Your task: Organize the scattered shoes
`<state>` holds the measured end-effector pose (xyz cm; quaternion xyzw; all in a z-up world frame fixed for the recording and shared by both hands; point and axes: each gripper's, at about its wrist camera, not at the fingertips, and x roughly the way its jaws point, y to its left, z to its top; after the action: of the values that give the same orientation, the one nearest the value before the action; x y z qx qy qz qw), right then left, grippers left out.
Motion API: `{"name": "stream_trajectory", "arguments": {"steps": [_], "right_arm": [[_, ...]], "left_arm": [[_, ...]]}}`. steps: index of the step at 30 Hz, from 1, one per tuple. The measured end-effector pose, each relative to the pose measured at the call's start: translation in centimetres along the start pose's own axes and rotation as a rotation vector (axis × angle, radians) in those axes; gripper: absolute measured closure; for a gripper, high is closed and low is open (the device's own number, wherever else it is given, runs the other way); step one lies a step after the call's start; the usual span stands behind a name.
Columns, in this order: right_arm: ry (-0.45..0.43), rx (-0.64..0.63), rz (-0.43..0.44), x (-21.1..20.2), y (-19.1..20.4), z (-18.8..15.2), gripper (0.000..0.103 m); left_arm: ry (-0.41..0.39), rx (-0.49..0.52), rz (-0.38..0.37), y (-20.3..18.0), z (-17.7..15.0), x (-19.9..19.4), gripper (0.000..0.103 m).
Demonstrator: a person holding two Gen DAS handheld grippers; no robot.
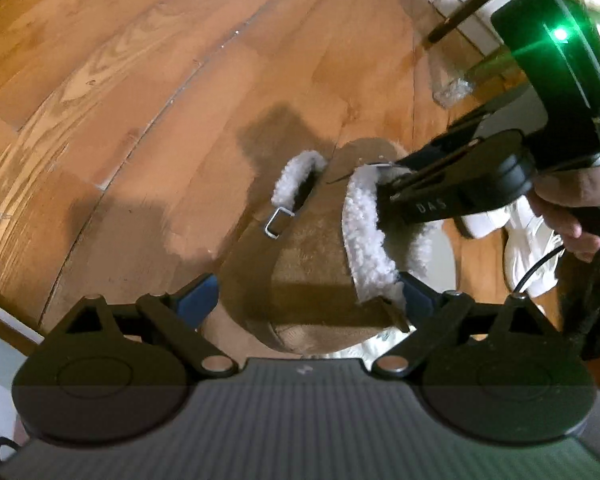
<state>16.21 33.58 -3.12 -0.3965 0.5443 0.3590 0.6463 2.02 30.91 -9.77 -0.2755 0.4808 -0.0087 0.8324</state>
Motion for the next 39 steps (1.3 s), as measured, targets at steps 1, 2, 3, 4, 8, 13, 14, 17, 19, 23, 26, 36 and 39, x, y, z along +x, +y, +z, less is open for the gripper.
{"name": "stream_trajectory", "arguments": {"steps": [1, 2, 3, 4, 8, 13, 14, 17, 19, 23, 26, 36, 39], "right_arm": [[-0.005, 0.022, 0.012, -0.2, -0.3, 0.0, 0.077], [-0.008, 0.055, 0.035, -0.4, -0.8, 0.0, 0.076], [-0.012, 0.087, 0.058, -0.6, -1.3, 0.0, 0.076], [-0.017, 0.121, 0.078, -0.7, -1.7, 0.0, 0.076], [-0.045, 0.277, 0.163, -1.7, -4.0, 0.1, 0.081], [-0.066, 0.542, 0.334, -2.4, -7.9, -0.2, 0.084], [-0.072, 0.602, 0.378, -2.6, -8.6, -0.3, 0.084], [-0.091, 0.770, 0.525, -2.9, -10.5, -0.7, 0.084], [-0.098, 0.843, 0.611, -2.3, -10.6, -0.6, 0.084], [-0.053, 0.989, 0.751, 0.8, -9.4, 0.1, 0.084], [-0.051, 1.095, 0.873, 2.7, -8.2, 0.7, 0.103], [-0.251, 0.425, 0.483, -2.8, -4.7, 5.4, 0.034], [-0.289, 0.233, 0.286, -2.8, -4.8, 5.4, 0.027]], "left_arm": [[-0.012, 0.002, 0.000, -0.1, 0.0, -0.4, 0.008], [-0.023, 0.005, 0.003, -0.2, -0.1, -0.9, 0.008], [-0.037, 0.015, 0.018, -0.3, -0.1, -1.4, 0.008], [-0.055, 0.034, 0.034, -0.5, -0.3, -2.1, 0.008], [-0.120, 0.008, 0.007, 0.2, -0.3, -4.7, 0.008], [-0.203, -0.147, 0.045, 3.2, -0.1, -6.8, 0.008], [-0.207, -0.159, 0.050, 3.6, -0.2, -7.0, 0.008], [-0.210, -0.193, 0.068, 4.5, -0.3, -7.3, 0.008], [-0.210, -0.219, 0.079, 5.0, -0.3, -7.2, 0.008], [-0.195, -0.263, 0.097, 5.6, -0.2, -6.8, 0.008], [-0.189, -0.279, 0.113, 6.1, -0.1, -6.6, 0.008], [-0.154, -0.289, 0.131, 7.5, -0.1, -5.5, 0.008], [-0.133, -0.290, 0.110, 7.8, 0.1, -4.5, 0.008]]}}
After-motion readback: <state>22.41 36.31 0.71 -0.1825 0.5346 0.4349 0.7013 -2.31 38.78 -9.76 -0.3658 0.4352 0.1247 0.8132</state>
